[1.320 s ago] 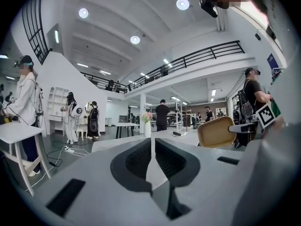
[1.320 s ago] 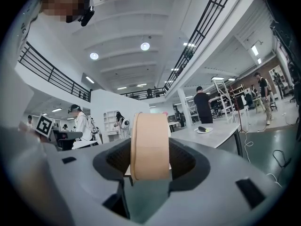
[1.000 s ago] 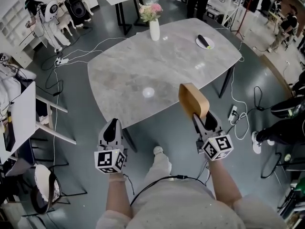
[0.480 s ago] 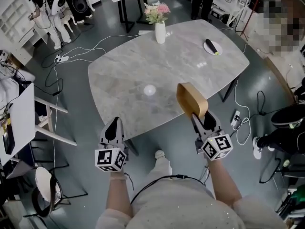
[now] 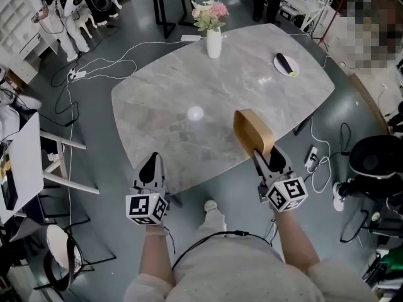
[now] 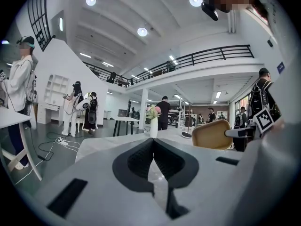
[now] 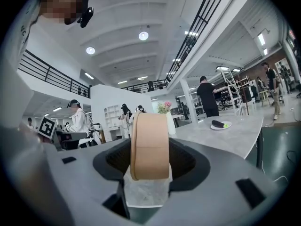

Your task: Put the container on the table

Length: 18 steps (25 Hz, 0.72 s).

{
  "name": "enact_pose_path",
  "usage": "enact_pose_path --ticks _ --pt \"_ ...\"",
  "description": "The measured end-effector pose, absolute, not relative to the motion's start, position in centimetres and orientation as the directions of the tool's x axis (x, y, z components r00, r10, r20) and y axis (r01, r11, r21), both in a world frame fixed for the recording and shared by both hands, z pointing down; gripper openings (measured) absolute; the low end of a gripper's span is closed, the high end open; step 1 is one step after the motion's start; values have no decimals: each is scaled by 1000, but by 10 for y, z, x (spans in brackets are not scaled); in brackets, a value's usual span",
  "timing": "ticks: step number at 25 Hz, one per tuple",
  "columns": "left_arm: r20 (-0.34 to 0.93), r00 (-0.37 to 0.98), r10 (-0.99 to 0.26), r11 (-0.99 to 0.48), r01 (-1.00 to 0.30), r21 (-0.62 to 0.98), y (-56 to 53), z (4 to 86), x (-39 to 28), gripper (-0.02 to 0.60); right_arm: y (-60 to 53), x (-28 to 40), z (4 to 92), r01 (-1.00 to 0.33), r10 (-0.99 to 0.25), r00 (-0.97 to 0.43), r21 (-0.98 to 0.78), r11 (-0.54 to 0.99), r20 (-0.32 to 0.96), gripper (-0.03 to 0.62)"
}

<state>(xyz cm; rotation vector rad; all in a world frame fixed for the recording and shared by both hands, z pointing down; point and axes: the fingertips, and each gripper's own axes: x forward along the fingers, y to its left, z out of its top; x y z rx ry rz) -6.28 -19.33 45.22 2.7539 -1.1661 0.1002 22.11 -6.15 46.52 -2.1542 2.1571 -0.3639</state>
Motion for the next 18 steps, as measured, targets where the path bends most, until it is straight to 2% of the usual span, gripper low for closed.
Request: enact_pose_path --ticks 18 --pt "156 717 -680 -709 -697 111 -258 474 -24 5 -136 243 477 -959 -991 -38 -282 1 127 232"
